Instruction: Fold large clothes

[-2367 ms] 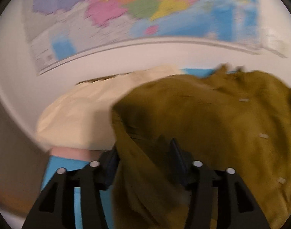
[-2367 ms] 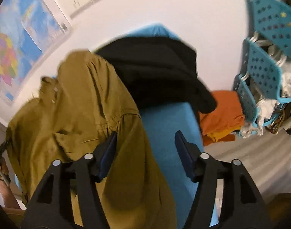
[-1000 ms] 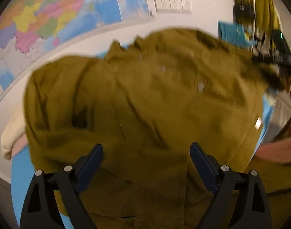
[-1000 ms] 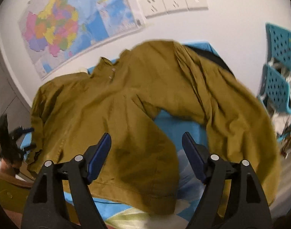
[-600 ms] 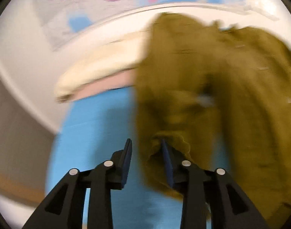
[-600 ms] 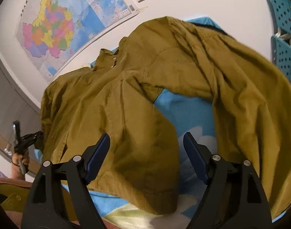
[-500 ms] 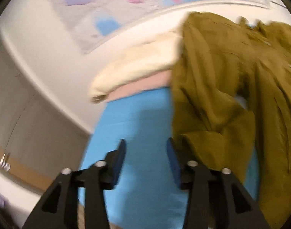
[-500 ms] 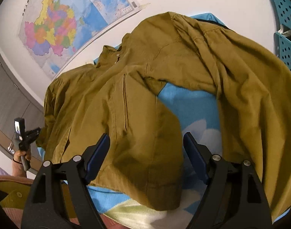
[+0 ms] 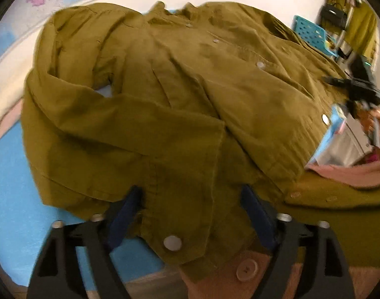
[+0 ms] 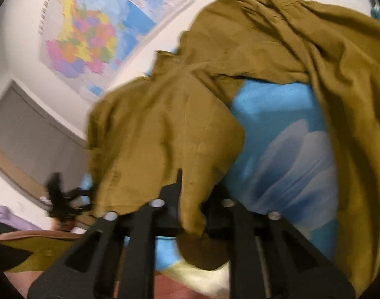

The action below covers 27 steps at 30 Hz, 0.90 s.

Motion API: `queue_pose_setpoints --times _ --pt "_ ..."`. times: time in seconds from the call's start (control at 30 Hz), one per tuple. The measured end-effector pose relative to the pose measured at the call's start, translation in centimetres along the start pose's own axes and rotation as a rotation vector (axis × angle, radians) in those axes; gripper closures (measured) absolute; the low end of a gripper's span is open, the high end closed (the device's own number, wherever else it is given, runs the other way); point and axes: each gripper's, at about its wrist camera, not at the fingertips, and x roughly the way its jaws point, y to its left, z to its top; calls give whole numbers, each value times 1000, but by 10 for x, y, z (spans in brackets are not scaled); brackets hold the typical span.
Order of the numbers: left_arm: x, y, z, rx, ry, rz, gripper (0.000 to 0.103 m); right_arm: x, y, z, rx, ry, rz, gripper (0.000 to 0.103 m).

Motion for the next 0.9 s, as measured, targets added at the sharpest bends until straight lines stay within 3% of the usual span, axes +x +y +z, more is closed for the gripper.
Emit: queue_pose_setpoints --times 0.03,0.1,0.2,0.33,0.37,0.4,0.47,0.53,0.57,0.63,0.7,0.8,0.9 --pt "-2 9 3 -48 0 21 68 -5 9 -1 -17 -11 25 95" --pt "-7 24 12 -159 -2 -24 94 -32 40 -6 -95 -69 39 96" --pt "-24 36 17 -189 -24 23 96 -61 61 -15 -172 -112 6 97" --pt "-31 49 19 -183 -8 105 95 -28 30 -33 -109 71 -196 97" --pt "-28 48 19 -176 3 131 95 -19 18 -38 -97 115 -256 95" --pt "-27 46 19 -157 9 154 94 -17 8 -42 -70 127 -285 86" --pt "-32 37 20 -119 -17 159 92 -27 0 -43 -34 99 -258 80" --pt "-46 26 18 -81 -63 144 80 -39 9 -41 -84 72 -311 61" --pt "-54 21 18 -59 -98 125 73 -52 17 -37 -117 37 -322 56" --pt "-64 7 28 -1 -168 79 70 -78 27 -28 -156 -51 -334 46" --pt "-74 -5 37 37 -224 31 52 -92 28 -12 -181 -127 -401 41" --pt "-79 -21 55 84 -275 -4 44 -94 14 13 -177 -187 -507 31" --pt "-69 -38 71 104 -278 -21 44 -70 -7 35 -192 -141 -592 29"
